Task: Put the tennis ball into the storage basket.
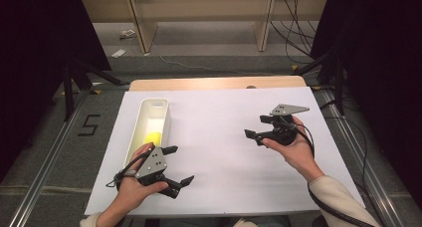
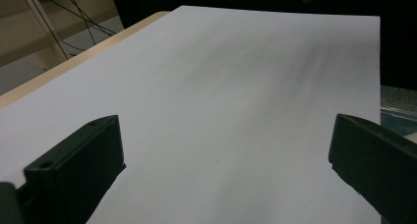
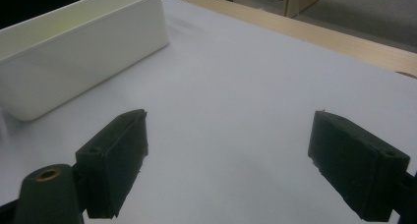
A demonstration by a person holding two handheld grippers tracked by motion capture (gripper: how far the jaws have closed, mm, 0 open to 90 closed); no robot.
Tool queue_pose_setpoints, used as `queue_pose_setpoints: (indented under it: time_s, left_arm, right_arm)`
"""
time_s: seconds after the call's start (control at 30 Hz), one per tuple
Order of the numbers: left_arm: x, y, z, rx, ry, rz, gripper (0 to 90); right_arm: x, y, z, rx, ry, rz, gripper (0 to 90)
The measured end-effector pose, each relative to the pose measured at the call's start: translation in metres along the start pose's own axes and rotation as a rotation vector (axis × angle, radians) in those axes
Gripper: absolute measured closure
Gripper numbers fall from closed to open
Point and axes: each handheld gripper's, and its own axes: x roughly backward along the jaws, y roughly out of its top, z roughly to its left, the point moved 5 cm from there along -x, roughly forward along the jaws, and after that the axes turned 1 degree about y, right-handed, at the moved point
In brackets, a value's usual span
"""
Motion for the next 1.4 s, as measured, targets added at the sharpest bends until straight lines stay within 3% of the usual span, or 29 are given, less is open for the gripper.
queue_pose_setpoints:
  time_s: [1.4]
  left_arm:
    - [0.001,0.0,0.002,0.006,0.007,0.001,0.0]
  right_arm:
    - [0.047,-0.035,-0.024,-0.066,-0.073,-0.044,15.6]
